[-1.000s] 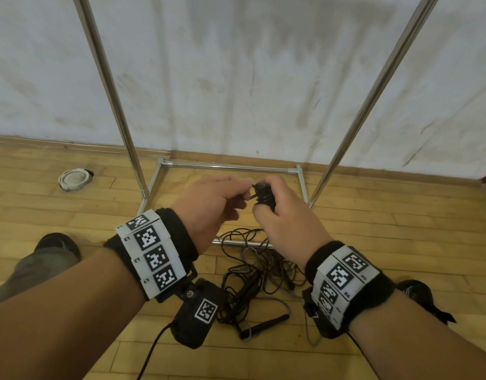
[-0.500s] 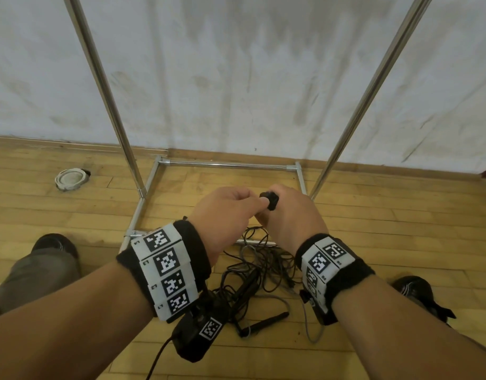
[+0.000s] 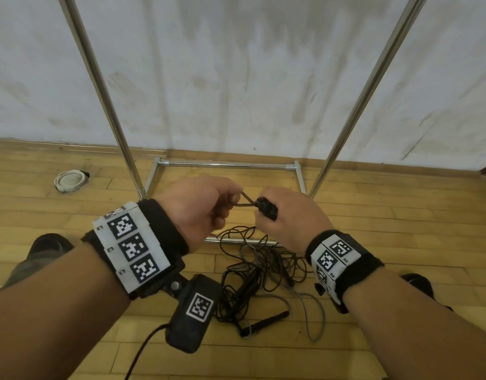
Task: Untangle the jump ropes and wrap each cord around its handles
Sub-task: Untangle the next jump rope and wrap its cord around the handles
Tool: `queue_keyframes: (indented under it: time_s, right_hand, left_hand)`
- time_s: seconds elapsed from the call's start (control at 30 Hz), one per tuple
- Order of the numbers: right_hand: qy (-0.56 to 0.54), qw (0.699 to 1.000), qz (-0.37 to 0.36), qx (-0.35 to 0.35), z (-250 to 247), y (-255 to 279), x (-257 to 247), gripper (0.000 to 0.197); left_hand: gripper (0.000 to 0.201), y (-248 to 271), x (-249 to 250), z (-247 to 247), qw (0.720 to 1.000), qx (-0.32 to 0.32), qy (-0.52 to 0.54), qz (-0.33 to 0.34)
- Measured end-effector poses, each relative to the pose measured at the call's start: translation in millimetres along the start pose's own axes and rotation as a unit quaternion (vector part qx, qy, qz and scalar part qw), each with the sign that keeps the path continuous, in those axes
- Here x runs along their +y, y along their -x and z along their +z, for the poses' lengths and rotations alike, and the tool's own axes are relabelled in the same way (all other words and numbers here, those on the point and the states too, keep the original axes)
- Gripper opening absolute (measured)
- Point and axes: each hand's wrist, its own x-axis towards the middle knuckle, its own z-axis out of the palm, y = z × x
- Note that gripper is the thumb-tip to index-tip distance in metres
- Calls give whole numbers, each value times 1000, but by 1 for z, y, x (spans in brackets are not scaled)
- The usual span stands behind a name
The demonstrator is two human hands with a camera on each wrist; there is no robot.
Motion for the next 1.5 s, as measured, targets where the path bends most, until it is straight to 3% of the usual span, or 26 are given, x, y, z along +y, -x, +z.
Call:
queue_keyframes:
  time_s: [0.1, 0.27, 0.4, 0.53, 0.7, 0.9, 1.0, 1.17, 1.3, 1.5]
  right_hand:
    - [1, 1000, -1, 10, 1, -1, 2, 11]
    - [-23, 996, -43, 80, 4, -2, -18, 13]
    - [-67, 995, -8, 80, -3, -1, -23, 15]
    - [-116, 989, 20, 91, -17, 3, -32, 15]
    - [-273, 957, 74, 68, -59, 16, -39, 32]
    - [-374, 923, 47, 79, -119, 29, -45, 16]
    - [-426, 899, 45, 90, -146, 33, -51, 19]
    - [-461, 884, 23, 69, -167, 27, -66, 24]
    - [-476, 873, 49, 90, -178, 14, -85, 23]
    - [-469, 868, 79, 141, -216, 12, -103, 18]
  left_hand:
    - [22, 6, 2, 0, 999, -7, -38, 24]
    - [20, 7, 21, -15, 998, 37, 4, 49]
    - [24, 16, 20, -7, 997, 21, -7, 73]
    - [10, 22, 34, -10, 988, 4, -31, 149]
    - [3, 36, 62, 3, 973, -42, -103, 203]
    - [15, 54, 119, 27, 943, -59, -200, 259]
    - [15, 58, 137, 38, 932, -80, -220, 278]
    - [28, 53, 147, 35, 918, -120, -186, 330]
    - [27, 49, 157, 28, 913, -90, -175, 359]
    - [20, 60, 186, 28, 928, -158, -82, 328]
